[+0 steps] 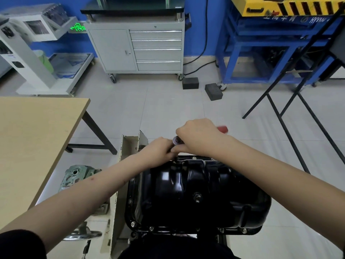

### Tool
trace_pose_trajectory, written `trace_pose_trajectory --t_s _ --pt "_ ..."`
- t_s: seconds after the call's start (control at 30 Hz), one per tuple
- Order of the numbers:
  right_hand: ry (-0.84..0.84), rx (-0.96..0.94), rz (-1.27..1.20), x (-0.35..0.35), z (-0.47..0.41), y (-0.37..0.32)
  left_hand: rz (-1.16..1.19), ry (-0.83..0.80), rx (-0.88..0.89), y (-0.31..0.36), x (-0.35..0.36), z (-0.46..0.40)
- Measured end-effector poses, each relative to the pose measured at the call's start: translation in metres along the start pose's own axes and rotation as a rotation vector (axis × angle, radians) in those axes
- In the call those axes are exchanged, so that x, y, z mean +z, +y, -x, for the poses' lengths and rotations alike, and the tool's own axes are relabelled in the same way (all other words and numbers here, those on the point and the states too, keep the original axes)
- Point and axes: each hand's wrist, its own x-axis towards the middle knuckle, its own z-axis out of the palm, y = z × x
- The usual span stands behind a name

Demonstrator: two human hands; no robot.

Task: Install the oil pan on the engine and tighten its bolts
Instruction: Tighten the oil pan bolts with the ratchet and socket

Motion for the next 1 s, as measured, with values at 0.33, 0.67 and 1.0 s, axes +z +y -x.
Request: trace_pose_trajectory --t_s 0.33,0.67,1.0 --pt "-0.026 -0.092 -0.007 0.002 0.003 0.007 0.022 -0.103 0.063 0.005 -0.002 -0.005" --pt "0.044 -0.031 0.070 0.001 0.002 -0.006 -0.033 -0.075 -0.074 0.001 0.000 0.001" --pt "0.034 -0.091 0.043 0.008 0.002 0.009 -0.007 -0.081 -0.041 -0.001 -0.003 0.001"
